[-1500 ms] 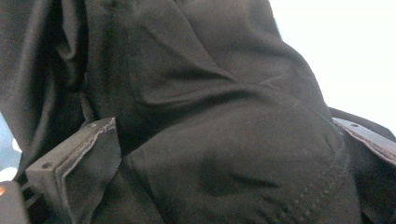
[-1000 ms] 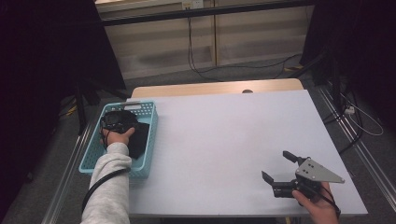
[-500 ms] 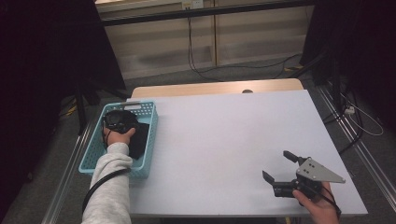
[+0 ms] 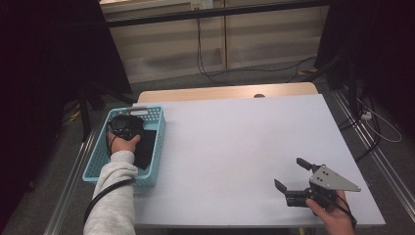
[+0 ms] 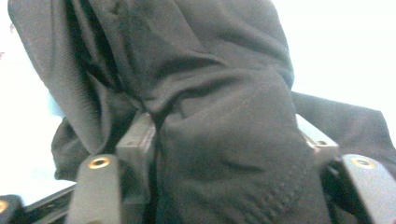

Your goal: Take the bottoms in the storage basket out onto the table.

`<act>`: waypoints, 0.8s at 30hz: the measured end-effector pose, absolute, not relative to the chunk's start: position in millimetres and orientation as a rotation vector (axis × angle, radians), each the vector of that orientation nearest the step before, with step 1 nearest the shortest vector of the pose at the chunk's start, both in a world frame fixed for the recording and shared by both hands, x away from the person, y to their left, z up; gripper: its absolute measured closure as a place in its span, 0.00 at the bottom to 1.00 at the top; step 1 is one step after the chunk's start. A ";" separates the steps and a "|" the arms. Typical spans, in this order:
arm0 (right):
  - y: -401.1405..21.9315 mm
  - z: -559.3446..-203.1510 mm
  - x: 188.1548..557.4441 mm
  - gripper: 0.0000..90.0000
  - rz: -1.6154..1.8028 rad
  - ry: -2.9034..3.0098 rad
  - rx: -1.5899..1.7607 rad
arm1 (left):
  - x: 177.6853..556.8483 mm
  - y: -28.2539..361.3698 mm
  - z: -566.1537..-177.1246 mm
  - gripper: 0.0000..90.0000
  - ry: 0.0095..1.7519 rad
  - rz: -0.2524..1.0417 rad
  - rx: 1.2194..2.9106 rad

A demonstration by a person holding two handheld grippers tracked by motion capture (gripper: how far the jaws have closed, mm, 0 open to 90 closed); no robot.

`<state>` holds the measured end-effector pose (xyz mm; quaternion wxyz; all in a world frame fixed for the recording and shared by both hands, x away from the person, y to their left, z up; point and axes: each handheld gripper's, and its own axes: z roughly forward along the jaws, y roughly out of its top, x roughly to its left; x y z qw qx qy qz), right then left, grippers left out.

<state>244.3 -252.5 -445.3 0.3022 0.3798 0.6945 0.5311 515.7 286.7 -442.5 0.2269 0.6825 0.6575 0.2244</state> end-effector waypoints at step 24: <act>-253.8 -445.4 244.5 0.02 1.417 1.844 1.010 | 506.6 293.4 -420.2 0.84 1.794 0.428 1.775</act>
